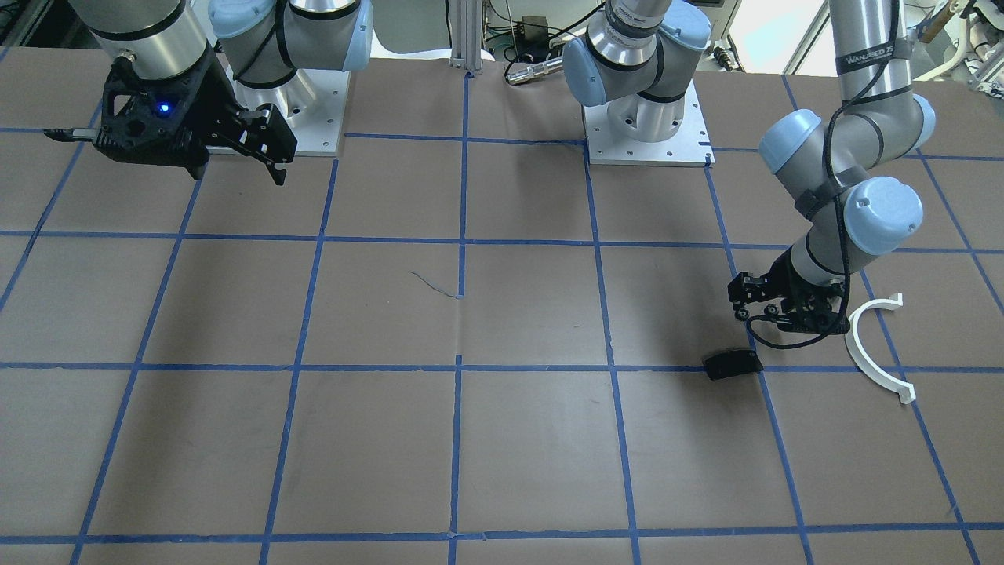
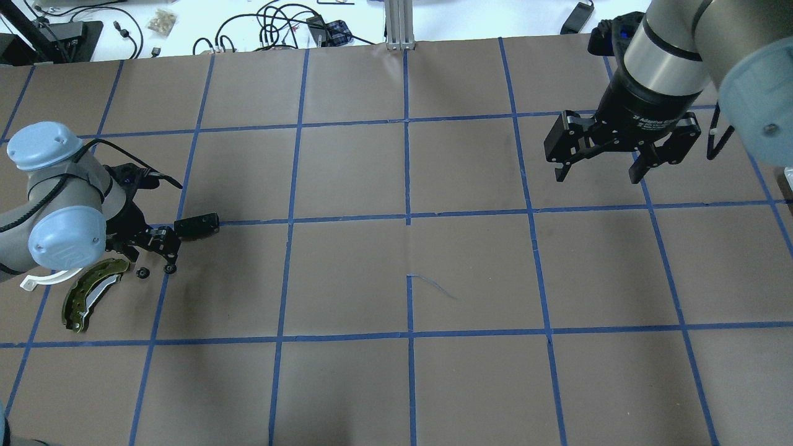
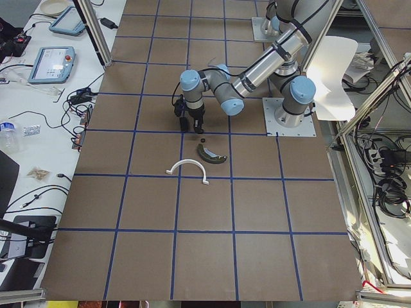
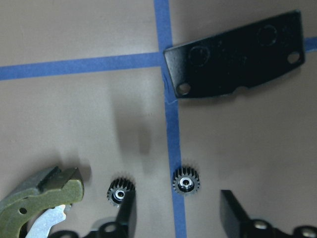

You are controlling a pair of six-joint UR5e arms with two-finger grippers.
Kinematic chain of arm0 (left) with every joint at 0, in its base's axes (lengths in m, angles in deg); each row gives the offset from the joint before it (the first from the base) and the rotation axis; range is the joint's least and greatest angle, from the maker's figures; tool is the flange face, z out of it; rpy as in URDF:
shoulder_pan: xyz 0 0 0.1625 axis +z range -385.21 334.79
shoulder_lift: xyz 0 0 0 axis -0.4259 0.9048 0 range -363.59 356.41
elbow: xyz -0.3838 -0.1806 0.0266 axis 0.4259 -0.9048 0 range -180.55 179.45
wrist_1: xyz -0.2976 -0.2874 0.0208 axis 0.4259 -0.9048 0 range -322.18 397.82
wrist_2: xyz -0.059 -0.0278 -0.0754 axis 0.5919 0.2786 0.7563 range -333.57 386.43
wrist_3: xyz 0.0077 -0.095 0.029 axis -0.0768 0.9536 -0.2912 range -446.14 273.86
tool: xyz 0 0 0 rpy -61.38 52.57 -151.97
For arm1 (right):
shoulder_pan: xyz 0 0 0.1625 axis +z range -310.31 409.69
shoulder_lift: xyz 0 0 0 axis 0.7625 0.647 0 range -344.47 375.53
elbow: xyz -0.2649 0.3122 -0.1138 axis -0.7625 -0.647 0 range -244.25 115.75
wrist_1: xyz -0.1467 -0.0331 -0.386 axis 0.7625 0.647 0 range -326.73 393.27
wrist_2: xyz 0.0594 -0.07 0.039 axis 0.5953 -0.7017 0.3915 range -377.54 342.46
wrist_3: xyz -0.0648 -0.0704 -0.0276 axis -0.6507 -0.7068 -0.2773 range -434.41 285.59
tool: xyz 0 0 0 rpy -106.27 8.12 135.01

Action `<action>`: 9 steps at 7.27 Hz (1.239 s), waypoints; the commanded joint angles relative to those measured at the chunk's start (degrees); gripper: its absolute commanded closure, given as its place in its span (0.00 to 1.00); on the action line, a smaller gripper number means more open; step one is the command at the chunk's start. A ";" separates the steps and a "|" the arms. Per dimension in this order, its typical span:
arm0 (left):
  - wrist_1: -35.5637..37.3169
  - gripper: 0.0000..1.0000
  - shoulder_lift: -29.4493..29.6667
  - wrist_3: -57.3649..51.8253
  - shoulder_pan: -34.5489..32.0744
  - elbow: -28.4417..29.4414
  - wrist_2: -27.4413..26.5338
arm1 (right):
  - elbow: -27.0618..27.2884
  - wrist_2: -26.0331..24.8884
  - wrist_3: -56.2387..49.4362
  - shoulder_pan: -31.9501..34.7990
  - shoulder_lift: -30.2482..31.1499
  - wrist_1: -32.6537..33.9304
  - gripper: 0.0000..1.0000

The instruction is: Place bearing gear from tray to pile

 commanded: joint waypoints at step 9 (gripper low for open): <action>-35.40 0.00 -9.95 34.86 -31.28 33.14 2.62 | 0.00 -0.10 -0.55 0.00 0.03 0.88 0.00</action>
